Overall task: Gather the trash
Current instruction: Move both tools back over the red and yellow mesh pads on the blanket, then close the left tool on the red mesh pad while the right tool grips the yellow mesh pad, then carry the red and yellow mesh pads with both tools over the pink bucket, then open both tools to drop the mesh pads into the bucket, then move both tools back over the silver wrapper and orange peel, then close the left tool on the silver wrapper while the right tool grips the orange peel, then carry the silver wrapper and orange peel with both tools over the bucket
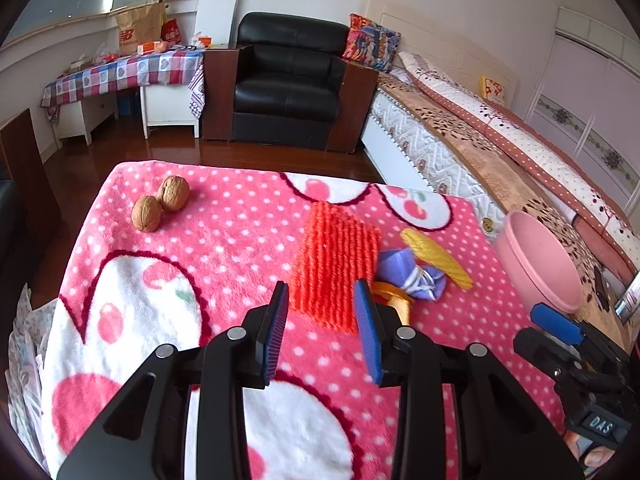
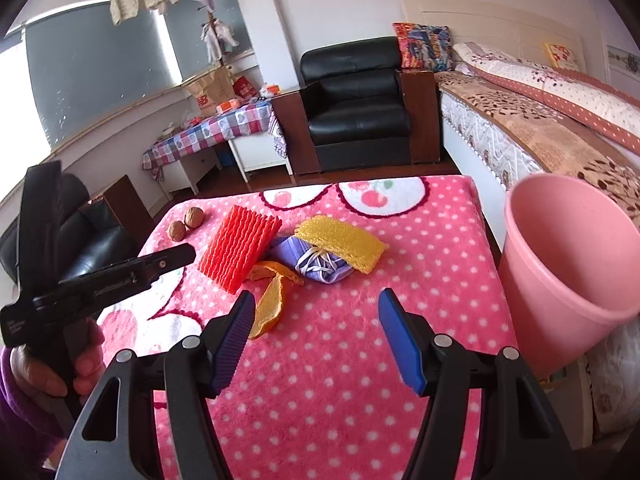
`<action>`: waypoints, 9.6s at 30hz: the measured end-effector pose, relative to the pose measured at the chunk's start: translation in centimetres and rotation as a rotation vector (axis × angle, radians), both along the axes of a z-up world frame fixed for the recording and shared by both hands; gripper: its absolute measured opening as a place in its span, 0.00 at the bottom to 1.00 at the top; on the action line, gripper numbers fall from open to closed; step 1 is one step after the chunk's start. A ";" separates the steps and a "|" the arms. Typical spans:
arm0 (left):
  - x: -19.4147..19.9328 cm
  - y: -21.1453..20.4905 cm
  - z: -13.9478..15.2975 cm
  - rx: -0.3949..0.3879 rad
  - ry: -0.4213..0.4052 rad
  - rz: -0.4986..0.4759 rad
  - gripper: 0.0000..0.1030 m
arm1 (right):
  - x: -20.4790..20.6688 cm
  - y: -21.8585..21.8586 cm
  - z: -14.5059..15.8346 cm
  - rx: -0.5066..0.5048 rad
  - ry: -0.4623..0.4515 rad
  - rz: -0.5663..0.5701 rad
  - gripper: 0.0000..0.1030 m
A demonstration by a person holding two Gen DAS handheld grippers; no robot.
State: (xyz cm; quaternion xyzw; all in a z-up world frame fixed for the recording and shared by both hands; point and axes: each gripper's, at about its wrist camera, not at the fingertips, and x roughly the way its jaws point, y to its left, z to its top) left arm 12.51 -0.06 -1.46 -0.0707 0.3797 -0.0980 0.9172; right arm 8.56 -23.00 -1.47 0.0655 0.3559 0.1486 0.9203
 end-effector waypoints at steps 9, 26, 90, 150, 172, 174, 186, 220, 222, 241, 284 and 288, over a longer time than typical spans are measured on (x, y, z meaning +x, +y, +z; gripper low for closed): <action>2.4 -0.2 -1.7 0.027 0.043 0.011 0.33 | 3.9 0.4 -1.0 -0.067 -0.013 0.051 0.64; 3.6 0.1 -3.3 0.009 0.065 0.045 0.19 | 10.5 2.2 -4.2 -0.139 0.065 0.094 0.44; -3.8 -7.0 7.0 -0.140 -0.144 -0.117 0.08 | -3.2 -8.6 5.5 0.214 -0.092 -0.178 0.09; 2.9 -23.6 4.4 -0.065 -0.045 -0.318 0.18 | 0.2 -22.3 1.4 0.131 -0.038 -0.493 0.45; 0.8 -5.8 13.0 -0.041 -0.192 0.028 0.18 | -0.2 -11.2 8.5 0.126 -0.123 -0.290 0.46; 0.5 -4.2 13.7 -0.034 -0.217 0.050 0.18 | 0.0 -9.5 9.2 0.121 -0.137 -0.254 0.49; 2.0 0.2 8.7 -0.015 -0.124 0.095 0.18 | 2.1 -1.1 4.5 0.103 0.032 -0.071 0.50; 6.6 -1.1 -4.3 0.034 0.146 -0.048 0.18 | 5.7 6.9 -5.9 0.044 0.243 0.075 0.42; 6.7 -1.2 -4.4 0.040 0.142 -0.046 0.18 | 5.8 6.9 -6.0 0.037 0.242 0.070 0.34; 6.1 -1.9 -4.4 0.066 0.094 -0.033 0.11 | 3.6 4.1 -4.6 0.060 0.225 0.055 0.04; -4.5 -9.6 6.3 0.064 -0.159 -0.047 0.10 | -2.6 -8.0 5.1 0.075 -0.103 -0.168 0.04; -4.1 -11.7 6.7 0.061 -0.172 -0.090 0.10 | -2.6 -11.1 5.7 0.077 -0.121 -0.229 0.04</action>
